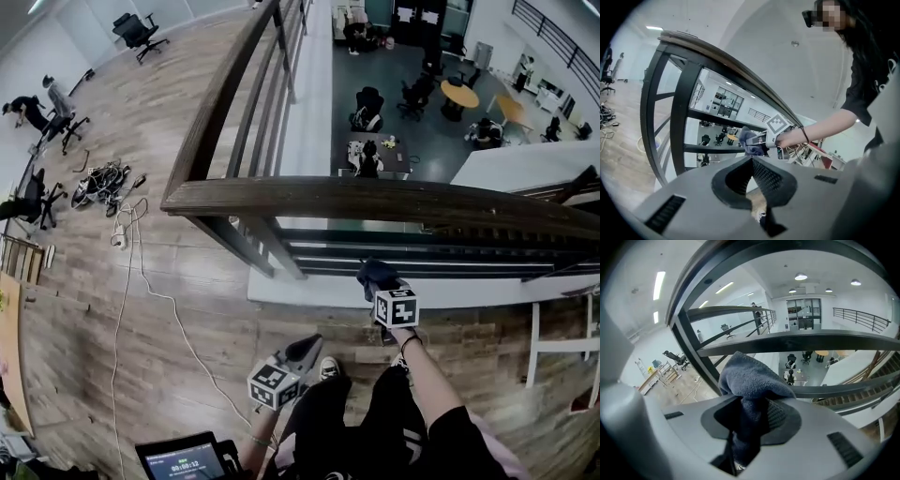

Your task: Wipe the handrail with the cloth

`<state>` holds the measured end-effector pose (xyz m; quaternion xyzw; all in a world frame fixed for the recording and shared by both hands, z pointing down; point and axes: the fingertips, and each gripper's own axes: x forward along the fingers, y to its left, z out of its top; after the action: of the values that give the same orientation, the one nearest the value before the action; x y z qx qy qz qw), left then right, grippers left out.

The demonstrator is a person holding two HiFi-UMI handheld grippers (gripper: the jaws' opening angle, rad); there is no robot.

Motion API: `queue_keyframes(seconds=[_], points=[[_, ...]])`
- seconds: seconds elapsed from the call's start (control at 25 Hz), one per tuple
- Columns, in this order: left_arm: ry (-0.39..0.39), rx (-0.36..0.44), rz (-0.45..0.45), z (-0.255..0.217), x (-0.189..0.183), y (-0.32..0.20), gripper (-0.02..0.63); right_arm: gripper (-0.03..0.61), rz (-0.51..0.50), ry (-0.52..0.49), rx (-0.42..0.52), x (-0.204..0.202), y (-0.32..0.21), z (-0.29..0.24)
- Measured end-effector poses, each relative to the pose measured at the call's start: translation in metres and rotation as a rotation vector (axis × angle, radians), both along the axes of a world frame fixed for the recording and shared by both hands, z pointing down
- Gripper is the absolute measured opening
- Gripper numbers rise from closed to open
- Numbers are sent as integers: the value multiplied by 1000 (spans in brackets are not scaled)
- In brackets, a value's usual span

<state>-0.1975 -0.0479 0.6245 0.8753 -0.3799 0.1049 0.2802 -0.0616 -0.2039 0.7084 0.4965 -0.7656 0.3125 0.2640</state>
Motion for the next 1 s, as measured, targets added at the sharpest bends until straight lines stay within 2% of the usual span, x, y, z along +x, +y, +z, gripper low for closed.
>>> queue_keyframes(seconds=[0.12, 0.32, 0.6, 0.8, 1.0], points=[[6, 12, -28, 8, -30, 1, 0, 103, -63, 9, 4, -58, -7, 10], [-15, 31, -78, 39, -74, 8, 0, 103, -139, 23, -2, -132, -32, 24], [-10, -6, -151, 68, -114, 19, 0, 103, -236, 51, -13, -204, -62, 63], [-20, -25, -162, 86, -124, 30, 0, 103, -252, 71, 3, -221, -86, 83], [-36, -61, -171, 106, -132, 44, 0, 103, -206, 150, 4, -184, -103, 105]])
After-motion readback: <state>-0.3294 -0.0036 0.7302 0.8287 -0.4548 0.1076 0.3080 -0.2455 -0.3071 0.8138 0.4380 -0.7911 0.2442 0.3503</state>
